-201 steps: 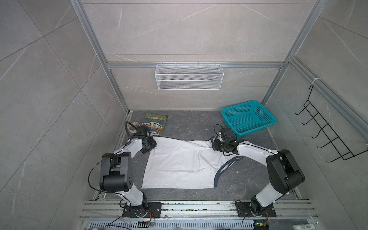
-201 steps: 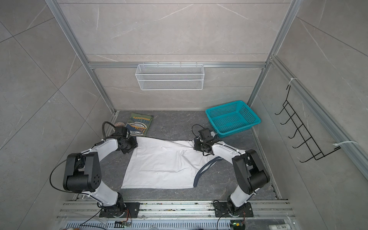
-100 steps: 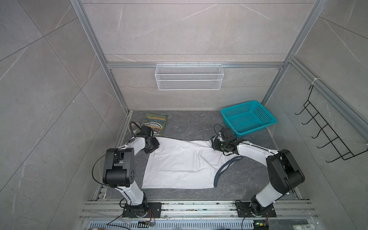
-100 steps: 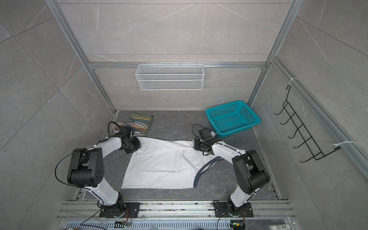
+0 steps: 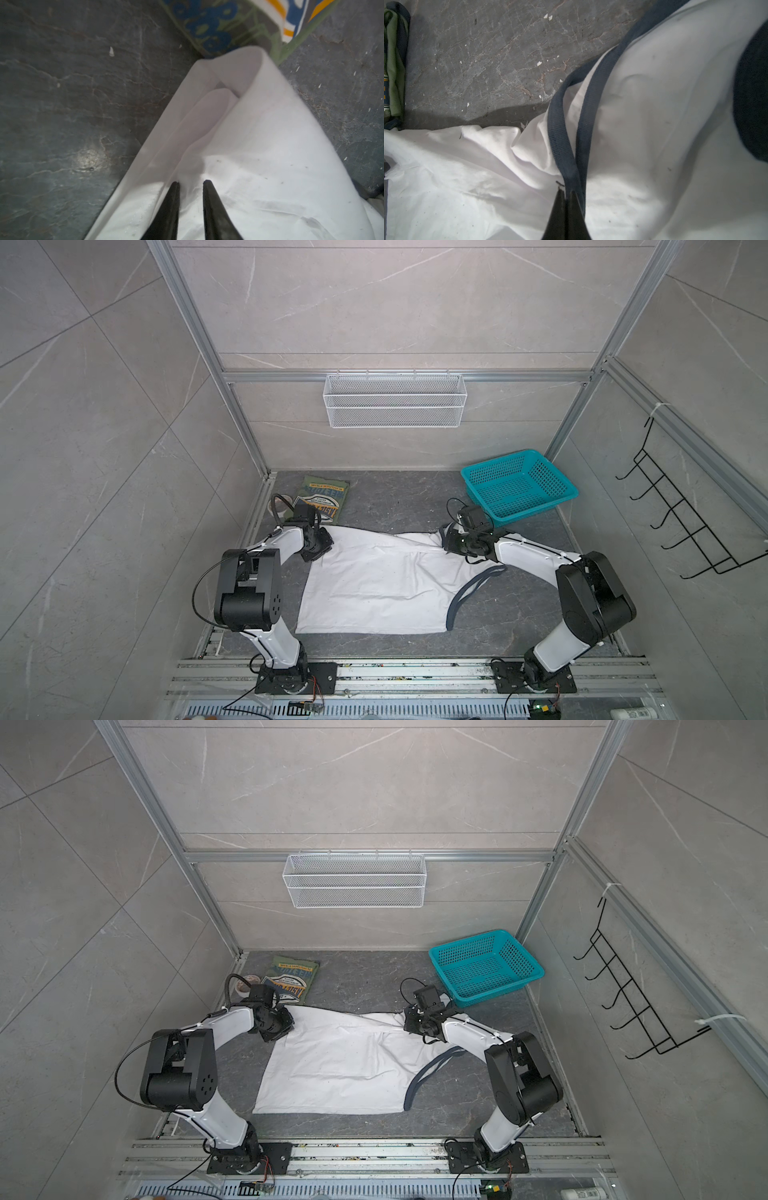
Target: Fold and stack the tank tops
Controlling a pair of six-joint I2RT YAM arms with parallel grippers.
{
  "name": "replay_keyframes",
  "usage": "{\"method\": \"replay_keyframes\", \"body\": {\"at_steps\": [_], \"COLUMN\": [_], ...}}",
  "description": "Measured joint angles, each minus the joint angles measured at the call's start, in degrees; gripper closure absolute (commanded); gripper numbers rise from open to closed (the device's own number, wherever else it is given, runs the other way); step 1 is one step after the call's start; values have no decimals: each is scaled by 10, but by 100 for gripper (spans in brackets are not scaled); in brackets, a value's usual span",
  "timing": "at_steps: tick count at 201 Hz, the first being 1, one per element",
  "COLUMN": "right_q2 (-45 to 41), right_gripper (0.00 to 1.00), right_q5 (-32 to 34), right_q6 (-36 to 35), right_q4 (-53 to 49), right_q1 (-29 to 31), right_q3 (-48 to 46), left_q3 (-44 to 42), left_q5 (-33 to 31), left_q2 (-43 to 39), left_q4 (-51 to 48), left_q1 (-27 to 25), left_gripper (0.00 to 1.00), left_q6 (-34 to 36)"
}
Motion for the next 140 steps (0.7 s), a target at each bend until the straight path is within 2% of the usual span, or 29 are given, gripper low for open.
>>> {"method": "replay_keyframes", "body": {"at_steps": [24,67,110,140], "right_q2": [0,0,-2,-35], "right_gripper": [100,100,100,100], "right_q5": [2,5,9,16], "right_q6": [0,0,0,-7], "right_q4": [-2,-12,-30,-66], "right_q1": [0,0,0,0], "right_q3": [3,11,26,53], "left_q3": [-2,-2,-2,14], "left_q5": [1,3,2,-9], "left_q2": [0,0,-25,-126], "left_q4": [0,0,-14,-52], "left_q1": [0,0,0,0], "left_gripper": [85,100,100,100], "left_q6": [0,0,0,-1]}}
